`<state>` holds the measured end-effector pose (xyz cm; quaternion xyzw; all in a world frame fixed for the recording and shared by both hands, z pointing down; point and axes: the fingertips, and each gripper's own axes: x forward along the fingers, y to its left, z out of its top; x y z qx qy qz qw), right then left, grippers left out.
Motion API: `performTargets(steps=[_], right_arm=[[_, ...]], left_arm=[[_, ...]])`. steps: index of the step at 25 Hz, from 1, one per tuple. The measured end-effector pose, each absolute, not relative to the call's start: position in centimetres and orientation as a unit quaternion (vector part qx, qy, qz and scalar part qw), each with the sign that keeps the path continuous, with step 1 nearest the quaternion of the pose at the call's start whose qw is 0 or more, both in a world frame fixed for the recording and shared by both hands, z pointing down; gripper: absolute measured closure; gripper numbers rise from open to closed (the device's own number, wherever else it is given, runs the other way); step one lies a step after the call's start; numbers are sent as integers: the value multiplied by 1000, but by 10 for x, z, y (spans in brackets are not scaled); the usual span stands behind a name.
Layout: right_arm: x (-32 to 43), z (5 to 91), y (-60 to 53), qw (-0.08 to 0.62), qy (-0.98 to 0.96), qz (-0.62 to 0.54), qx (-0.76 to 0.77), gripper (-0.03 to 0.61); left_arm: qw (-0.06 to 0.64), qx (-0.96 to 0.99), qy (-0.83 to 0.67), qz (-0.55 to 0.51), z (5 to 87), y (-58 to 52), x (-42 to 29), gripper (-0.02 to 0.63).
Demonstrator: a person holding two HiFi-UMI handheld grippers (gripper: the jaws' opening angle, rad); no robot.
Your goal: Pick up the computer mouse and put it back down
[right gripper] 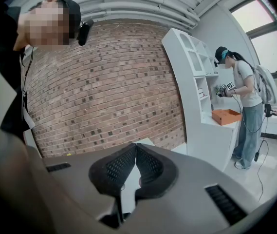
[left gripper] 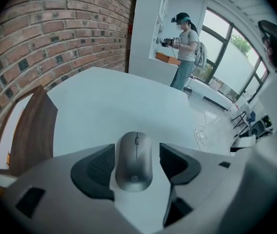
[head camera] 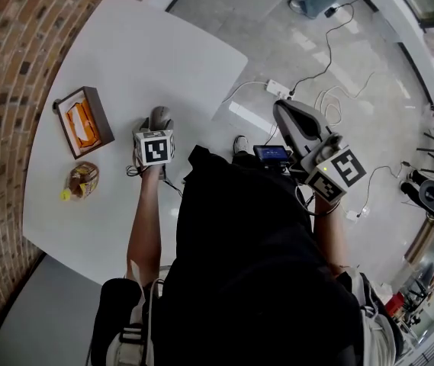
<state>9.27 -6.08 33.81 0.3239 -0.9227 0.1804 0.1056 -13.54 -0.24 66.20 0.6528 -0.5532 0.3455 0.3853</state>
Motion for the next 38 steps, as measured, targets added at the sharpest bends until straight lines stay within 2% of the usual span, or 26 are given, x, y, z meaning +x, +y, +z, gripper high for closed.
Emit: performTargets(steps=[5,14,20,25,38], right_arm=[[90,337,-63,95,-931,177,304,560],[96,343,-68,82,-943,176,272,560],[100,345,-71,79,-951,175,243,560],[106,344,-67,73,-956,174,223,560],[125,339,-51,56,-967,173,176,560]], left_arm=[[383,648,-571,328,646,3,-132,318],[367,649,-598,295,603,9,-114,365],[364,650,-619,250,565,8,-94,411],[360,663,-625,201,529,7,-70,425],[294,694,-640,149,447,10,-7,523]])
